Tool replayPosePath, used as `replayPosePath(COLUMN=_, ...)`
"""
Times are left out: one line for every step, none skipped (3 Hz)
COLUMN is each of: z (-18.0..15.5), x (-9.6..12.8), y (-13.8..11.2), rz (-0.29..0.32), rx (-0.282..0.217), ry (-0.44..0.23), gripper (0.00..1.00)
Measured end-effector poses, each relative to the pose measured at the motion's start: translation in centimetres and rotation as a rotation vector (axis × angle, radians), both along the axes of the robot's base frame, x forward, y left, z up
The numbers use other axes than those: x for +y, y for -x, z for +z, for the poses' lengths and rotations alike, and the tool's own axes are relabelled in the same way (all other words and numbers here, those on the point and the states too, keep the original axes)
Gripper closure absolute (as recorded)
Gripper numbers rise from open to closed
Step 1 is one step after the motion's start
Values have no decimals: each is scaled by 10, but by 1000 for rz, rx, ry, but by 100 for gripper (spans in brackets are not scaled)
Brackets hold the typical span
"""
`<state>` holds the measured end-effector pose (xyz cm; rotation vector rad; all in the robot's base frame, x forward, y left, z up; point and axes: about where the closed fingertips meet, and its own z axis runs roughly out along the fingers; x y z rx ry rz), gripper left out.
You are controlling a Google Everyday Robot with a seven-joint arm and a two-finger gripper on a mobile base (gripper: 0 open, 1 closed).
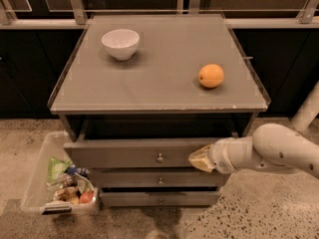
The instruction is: Close top drawer
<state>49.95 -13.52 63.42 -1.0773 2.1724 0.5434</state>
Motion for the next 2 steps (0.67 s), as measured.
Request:
replayPosePath(z=0, x=0, y=0, rz=0, rx=0, ry=0, gripper=100)
replayPosePath(z=11, x=-4, y=-35, rz=-35, rx=-85, ry=2, gripper=100)
